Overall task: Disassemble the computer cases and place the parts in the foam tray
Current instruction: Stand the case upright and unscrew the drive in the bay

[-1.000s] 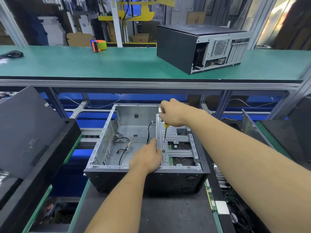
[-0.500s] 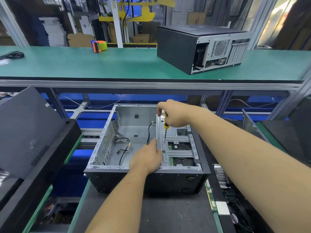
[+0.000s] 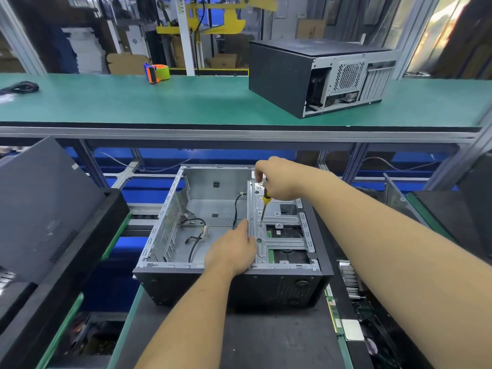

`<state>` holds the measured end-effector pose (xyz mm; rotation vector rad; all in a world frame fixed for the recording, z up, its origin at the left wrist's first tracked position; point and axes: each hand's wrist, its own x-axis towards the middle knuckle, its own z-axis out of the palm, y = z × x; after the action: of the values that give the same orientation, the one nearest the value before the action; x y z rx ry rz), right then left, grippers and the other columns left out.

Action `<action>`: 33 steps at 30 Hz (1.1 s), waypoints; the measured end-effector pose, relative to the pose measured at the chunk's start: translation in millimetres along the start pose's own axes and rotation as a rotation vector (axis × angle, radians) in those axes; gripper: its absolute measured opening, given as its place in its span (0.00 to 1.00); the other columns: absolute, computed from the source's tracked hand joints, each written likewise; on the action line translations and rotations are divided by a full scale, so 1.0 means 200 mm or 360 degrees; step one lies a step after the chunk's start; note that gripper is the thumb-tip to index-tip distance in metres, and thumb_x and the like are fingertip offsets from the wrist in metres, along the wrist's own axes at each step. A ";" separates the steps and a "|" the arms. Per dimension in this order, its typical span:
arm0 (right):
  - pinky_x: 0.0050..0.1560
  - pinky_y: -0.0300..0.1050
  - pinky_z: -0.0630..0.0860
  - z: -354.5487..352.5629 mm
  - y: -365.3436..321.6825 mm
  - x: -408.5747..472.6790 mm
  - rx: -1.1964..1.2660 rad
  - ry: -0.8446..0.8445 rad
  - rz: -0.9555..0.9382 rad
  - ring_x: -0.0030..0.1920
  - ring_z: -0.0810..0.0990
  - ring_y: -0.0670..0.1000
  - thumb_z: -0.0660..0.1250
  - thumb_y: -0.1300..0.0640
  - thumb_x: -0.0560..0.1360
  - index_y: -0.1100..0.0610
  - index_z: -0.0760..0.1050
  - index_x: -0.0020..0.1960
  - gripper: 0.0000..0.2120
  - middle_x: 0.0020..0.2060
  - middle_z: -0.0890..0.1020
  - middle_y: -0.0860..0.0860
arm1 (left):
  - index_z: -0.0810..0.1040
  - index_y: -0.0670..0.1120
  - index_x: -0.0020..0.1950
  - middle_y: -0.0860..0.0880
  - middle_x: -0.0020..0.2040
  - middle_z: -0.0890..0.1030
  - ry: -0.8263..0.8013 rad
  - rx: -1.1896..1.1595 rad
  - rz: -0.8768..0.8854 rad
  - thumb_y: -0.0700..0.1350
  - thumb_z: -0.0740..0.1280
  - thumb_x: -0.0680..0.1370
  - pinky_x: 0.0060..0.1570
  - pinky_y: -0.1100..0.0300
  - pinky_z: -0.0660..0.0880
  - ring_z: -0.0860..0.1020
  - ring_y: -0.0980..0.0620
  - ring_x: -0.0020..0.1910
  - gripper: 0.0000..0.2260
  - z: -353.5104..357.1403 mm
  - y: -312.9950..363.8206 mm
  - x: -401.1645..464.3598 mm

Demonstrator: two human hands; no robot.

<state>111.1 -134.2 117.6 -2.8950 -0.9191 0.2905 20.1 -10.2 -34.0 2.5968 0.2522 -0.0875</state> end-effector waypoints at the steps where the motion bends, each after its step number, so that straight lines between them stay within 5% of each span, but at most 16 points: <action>1: 0.46 0.48 0.72 -0.01 0.00 0.00 0.0047 -0.0011 -0.0003 0.44 0.73 0.52 0.61 0.62 0.78 0.55 0.71 0.60 0.12 0.50 0.70 0.51 | 0.67 0.54 0.71 0.50 0.53 0.82 -0.0001 -0.0003 0.0000 0.51 0.53 0.83 0.47 0.50 0.76 0.78 0.46 0.46 0.16 0.00 0.00 0.00; 6: 0.49 0.53 0.73 0.01 -0.01 -0.01 0.0078 0.0024 0.0180 0.45 0.73 0.57 0.57 0.47 0.83 0.57 0.68 0.56 0.13 0.50 0.70 0.54 | 0.68 0.54 0.69 0.50 0.51 0.81 0.0012 0.0002 -0.0009 0.51 0.53 0.83 0.44 0.52 0.72 0.76 0.46 0.45 0.15 0.01 0.00 0.00; 10: 0.36 0.48 0.69 0.02 -0.02 -0.01 -0.0094 0.0110 0.0129 0.37 0.72 0.54 0.53 0.51 0.86 0.58 0.66 0.44 0.15 0.41 0.74 0.55 | 0.67 0.54 0.70 0.49 0.55 0.82 0.0012 0.0002 -0.0002 0.52 0.53 0.83 0.45 0.52 0.73 0.77 0.46 0.46 0.16 0.01 0.00 0.00; 13: 0.41 0.51 0.73 0.01 -0.03 0.00 -0.0104 0.0028 0.0016 0.43 0.76 0.56 0.59 0.58 0.82 0.59 0.71 0.51 0.05 0.47 0.78 0.55 | 0.67 0.54 0.70 0.50 0.54 0.82 0.0021 0.0007 -0.0004 0.52 0.54 0.83 0.43 0.52 0.71 0.76 0.47 0.45 0.16 0.01 0.00 0.00; 17: 0.38 0.44 0.69 -0.03 -0.02 -0.01 -0.0034 -0.0085 -0.0052 0.41 0.72 0.48 0.64 0.63 0.76 0.55 0.72 0.60 0.13 0.46 0.69 0.47 | 0.68 0.54 0.68 0.50 0.54 0.82 0.0025 0.0009 0.0001 0.52 0.54 0.83 0.43 0.52 0.72 0.76 0.47 0.46 0.14 0.01 0.00 0.00; 23: 0.53 0.55 0.74 0.01 -0.03 0.00 -0.0013 -0.0021 0.0206 0.47 0.73 0.57 0.55 0.42 0.83 0.57 0.68 0.60 0.19 0.52 0.68 0.52 | 0.68 0.52 0.69 0.49 0.56 0.82 0.0033 0.0027 0.0014 0.52 0.54 0.83 0.47 0.51 0.74 0.76 0.46 0.48 0.15 0.01 0.00 0.00; 27: 0.41 0.50 0.74 0.02 -0.01 0.01 -0.0294 0.0087 0.0226 0.35 0.73 0.54 0.57 0.55 0.83 0.58 0.68 0.40 0.14 0.40 0.75 0.54 | 0.67 0.53 0.72 0.49 0.57 0.82 0.0031 0.0024 0.0017 0.52 0.54 0.84 0.45 0.51 0.73 0.77 0.47 0.48 0.16 0.01 0.00 0.00; 30: 0.41 0.51 0.74 0.03 0.00 0.02 -0.0269 0.0113 0.0125 0.39 0.75 0.56 0.59 0.61 0.80 0.59 0.71 0.47 0.04 0.43 0.76 0.55 | 0.68 0.53 0.69 0.49 0.55 0.82 0.0034 0.0025 0.0019 0.52 0.54 0.84 0.45 0.51 0.74 0.77 0.47 0.47 0.15 0.00 0.00 0.00; 33: 0.42 0.48 0.73 0.01 -0.01 0.01 0.0012 0.0088 -0.0026 0.43 0.75 0.53 0.62 0.63 0.77 0.56 0.72 0.55 0.08 0.49 0.71 0.52 | 0.68 0.54 0.70 0.50 0.55 0.82 0.0030 0.0014 0.0021 0.51 0.54 0.84 0.43 0.52 0.71 0.76 0.48 0.45 0.15 0.00 0.00 0.00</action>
<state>110.5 -131.8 115.3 -2.8718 -0.9301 0.2107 19.3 -10.4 -34.6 2.6087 0.2418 -0.0597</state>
